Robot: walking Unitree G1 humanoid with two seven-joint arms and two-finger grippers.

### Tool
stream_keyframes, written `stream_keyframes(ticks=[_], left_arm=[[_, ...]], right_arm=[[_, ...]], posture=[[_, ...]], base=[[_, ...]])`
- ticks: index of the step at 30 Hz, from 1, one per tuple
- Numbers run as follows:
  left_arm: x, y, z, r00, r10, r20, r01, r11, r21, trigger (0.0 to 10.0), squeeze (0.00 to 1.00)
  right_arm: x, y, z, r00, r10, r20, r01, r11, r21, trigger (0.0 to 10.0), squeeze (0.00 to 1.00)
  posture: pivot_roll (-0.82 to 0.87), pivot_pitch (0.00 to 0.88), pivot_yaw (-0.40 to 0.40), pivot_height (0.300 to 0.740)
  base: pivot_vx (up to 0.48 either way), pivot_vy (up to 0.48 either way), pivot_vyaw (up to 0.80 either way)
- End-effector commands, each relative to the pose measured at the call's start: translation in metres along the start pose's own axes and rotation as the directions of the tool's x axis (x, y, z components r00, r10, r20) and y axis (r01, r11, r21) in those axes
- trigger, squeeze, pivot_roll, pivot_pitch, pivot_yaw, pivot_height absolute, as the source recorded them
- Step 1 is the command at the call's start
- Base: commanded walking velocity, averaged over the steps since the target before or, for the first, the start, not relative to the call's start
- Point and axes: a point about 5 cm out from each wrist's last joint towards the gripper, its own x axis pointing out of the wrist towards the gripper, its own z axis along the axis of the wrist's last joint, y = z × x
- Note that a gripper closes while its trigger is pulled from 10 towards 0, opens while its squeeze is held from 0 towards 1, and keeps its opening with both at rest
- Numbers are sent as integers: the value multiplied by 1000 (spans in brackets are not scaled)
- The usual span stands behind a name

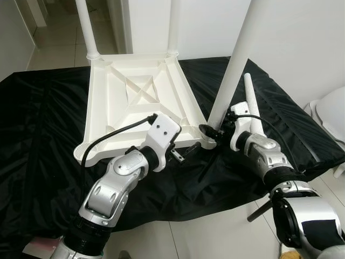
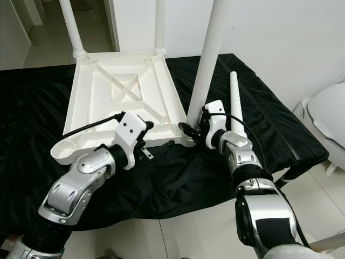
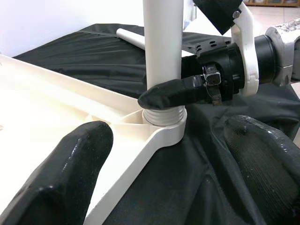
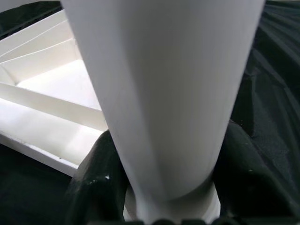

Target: Building children table

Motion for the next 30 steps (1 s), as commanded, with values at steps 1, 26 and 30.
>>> stream_keyframes(ticks=[1,26,30], left_arm=[[0,1,2,1000,6,-3,-6,1000,7,10000,0],[1,-3,3,1000,-25,11,25,1000,-13,10000,0],[1,-5,1,1000,-28,8,28,999,-15,10000,0]], right_arm=[[-1,2,-7,1000,6,-14,-5,999,32,0,0],[5,4,-10,939,-341,39,328,926,189,10000,0],[14,18,-8,904,-424,49,400,883,246,10000,0]], posture=[[-16,19,-9,740],[-42,19,-9,740],[-42,14,-12,740]], base=[[0,0,0],[0,0,0],[0,0,0]])
